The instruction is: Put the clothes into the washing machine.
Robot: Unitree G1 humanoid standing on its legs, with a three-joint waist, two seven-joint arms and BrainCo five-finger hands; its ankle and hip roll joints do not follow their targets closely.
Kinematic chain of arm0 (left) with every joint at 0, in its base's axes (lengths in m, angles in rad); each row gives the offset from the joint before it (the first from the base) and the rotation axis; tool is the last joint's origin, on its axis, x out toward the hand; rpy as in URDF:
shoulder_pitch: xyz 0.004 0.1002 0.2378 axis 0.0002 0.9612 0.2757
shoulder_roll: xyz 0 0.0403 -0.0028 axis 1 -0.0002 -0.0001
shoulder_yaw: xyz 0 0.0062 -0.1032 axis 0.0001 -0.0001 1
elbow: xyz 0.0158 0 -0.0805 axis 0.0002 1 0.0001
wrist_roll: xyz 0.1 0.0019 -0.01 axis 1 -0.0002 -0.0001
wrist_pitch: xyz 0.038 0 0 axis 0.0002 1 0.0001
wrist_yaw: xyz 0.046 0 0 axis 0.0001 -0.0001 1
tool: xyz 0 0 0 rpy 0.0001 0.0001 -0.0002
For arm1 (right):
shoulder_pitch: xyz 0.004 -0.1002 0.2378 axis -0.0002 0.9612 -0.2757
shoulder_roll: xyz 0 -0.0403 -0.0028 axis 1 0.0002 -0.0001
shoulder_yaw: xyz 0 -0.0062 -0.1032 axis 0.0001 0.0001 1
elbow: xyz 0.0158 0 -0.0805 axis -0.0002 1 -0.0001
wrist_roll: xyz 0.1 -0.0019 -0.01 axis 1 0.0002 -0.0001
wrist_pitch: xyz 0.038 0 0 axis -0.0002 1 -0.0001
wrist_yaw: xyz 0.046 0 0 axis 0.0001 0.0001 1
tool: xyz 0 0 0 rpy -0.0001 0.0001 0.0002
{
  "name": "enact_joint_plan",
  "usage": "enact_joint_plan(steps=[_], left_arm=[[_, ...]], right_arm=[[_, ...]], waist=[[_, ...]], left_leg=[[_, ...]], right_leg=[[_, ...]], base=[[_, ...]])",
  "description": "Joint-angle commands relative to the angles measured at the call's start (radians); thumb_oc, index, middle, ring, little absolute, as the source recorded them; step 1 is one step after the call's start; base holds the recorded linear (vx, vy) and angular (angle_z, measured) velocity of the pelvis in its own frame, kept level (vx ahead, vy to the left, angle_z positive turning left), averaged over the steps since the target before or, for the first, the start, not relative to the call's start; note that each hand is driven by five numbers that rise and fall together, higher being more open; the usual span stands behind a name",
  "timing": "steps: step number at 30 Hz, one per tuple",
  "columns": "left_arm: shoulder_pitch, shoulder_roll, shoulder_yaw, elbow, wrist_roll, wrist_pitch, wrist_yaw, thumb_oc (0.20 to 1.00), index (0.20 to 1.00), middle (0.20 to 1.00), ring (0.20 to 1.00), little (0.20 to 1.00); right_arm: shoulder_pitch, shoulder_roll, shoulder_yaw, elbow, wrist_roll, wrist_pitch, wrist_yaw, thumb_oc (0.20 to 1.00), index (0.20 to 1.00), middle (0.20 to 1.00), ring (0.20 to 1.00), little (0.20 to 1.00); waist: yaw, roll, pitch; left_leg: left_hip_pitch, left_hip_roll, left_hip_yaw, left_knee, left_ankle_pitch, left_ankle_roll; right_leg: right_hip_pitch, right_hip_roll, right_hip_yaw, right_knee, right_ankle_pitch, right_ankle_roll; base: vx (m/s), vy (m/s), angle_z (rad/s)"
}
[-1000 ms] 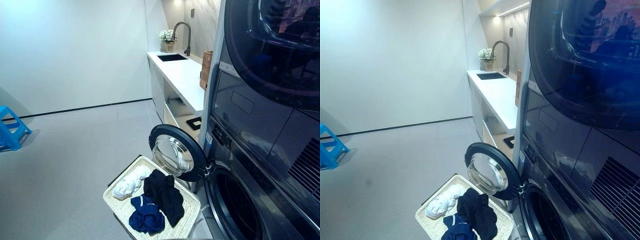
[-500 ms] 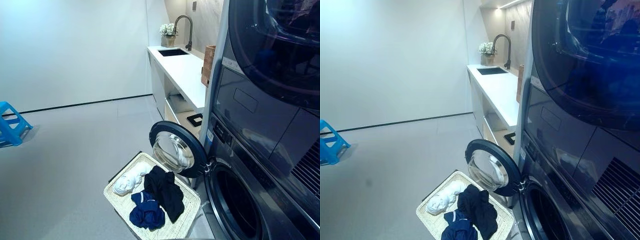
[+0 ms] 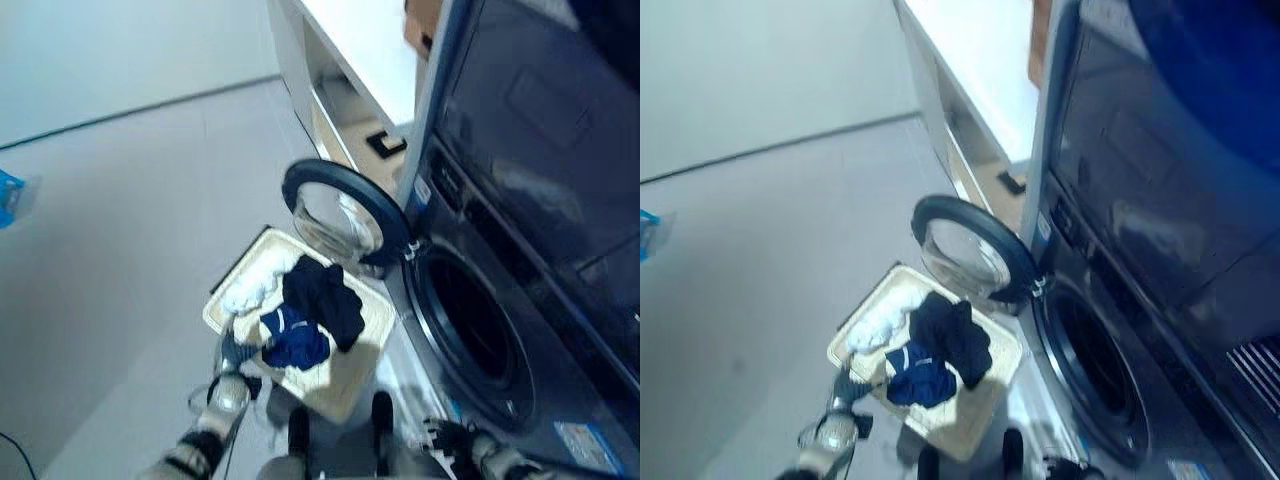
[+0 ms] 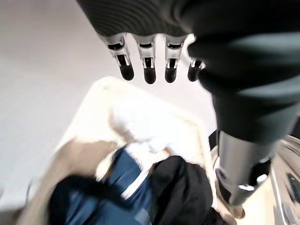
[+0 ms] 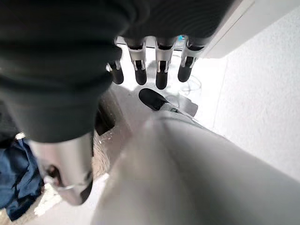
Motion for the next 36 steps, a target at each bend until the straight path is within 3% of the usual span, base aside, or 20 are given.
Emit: enact_joint_plan(steps=[1,4,11,16,20,22,26,29,36], left_arm=[[-0.1,0.076,0.0,-0.001,0.171,0.076,0.155,1.0,1.0,1.0,1.0,1.0],[-0.201,0.16,-0.011,-0.008,0.243,0.136,0.158,1.0,1.0,1.0,1.0,1.0],[-0.32,0.214,-0.041,0.053,0.227,0.196,0.088,1.0,1.0,1.0,1.0,1.0],[-0.375,0.216,-0.074,0.125,0.166,0.249,-0.055,1.0,1.0,1.0,1.0,1.0],[-0.41,0.177,-0.135,0.264,0.085,0.341,-0.292,1.0,1.0,1.0,1.0,1.0],[-0.415,0.162,-0.148,0.301,0.079,0.349,-0.312,1.0,1.0,1.0,1.0,1.0],[-0.423,0.14,-0.162,0.33,0.071,0.363,-0.277,1.0,1.0,1.0,1.0,1.0],[-0.43,0.146,-0.168,0.347,0.098,0.381,-0.184,1.0,1.0,1.0,1.0,1.0],[-0.453,0.172,-0.165,0.361,0.13,0.36,-0.093,1.0,1.0,1.0,1.0,1.0]], right_arm=[[-0.021,0.006,0.053,-0.031,0.09,-0.044,-0.012,1.0,1.0,1.0,1.0,1.0],[-0.05,-0.002,0.076,-0.061,0.133,-0.058,-0.019,1.0,1.0,1.0,1.0,1.0],[-0.09,-0.017,0.086,-0.088,0.182,-0.061,-0.03,1.0,1.0,1.0,1.0,1.0],[-0.113,-0.023,0.088,-0.111,0.2,-0.051,-0.041,1.0,1.0,1.0,1.0,1.0],[-0.149,-0.039,0.088,-0.134,0.187,-0.022,-0.043,1.0,1.0,1.0,1.0,1.0],[-0.16,-0.041,0.093,-0.134,0.186,-0.018,-0.044,1.0,1.0,1.0,1.0,1.0],[-0.176,-0.045,0.104,-0.142,0.191,-0.014,-0.047,1.0,1.0,1.0,1.0,1.0],[-0.187,-0.047,0.11,-0.149,0.228,-0.024,-0.047,1.0,1.0,1.0,1.0,1.0],[-0.198,-0.05,0.12,-0.161,0.263,-0.024,-0.054,1.0,1.0,1.0,1.0,1.0]], waist=[[-0.004,-0.042,0.043],[-0.012,-0.065,0.092],[-0.035,-0.089,0.151],[-0.052,-0.092,0.18],[-0.078,-0.08,0.193],[-0.085,-0.076,0.193],[-0.094,-0.071,0.193],[-0.097,-0.071,0.193],[-0.097,-0.077,0.193]], left_leg=[[-0.043,-0.078,-0.017,0.016,-0.016,0.095],[-0.096,-0.079,-0.005,0.038,-0.006,0.09],[-0.157,-0.083,0.006,0.073,0.004,0.083],[-0.186,-0.084,0.013,0.088,0.011,0.079],[-0.234,-0.084,0.024,0.106,0.024,0.072],[-0.247,-0.083,0.026,0.11,0.028,0.069],[-0.278,-0.081,0.028,0.123,0.032,0.063],[-0.31,-0.076,0.032,0.132,0.041,0.056],[-0.353,-0.07,0.031,0.13,0.057,0.049]], right_leg=[[0.009,0.02,0.068,0.058,-0.063,0.027],[-0.046,0.026,0.083,0.08,-0.049,0.027],[-0.109,0.029,0.096,0.108,-0.031,0.027],[-0.143,0.029,0.099,0.126,-0.025,0.026],[-0.195,0.029,0.099,0.146,-0.024,0.019],[-0.209,0.03,0.099,0.15,-0.025,0.016],[-0.235,0.031,0.099,0.157,-0.027,0.011],[-0.265,0.033,0.094,0.164,-0.026,0.007],[-0.306,0.038,0.088,0.166,-0.019,0.003]], base=[[-0.05,-0.008,-0.29],[-0.05,-0.016,-0.16],[0.0,0.007,-0.13],[0.0,0.027,-0.06],[0.02,0.068,-0.11],[0.02,0.051,-0.21],[0.01,0.026,-0.05],[0.0,0.0,0.0],[0.0,0.0,0.0]])
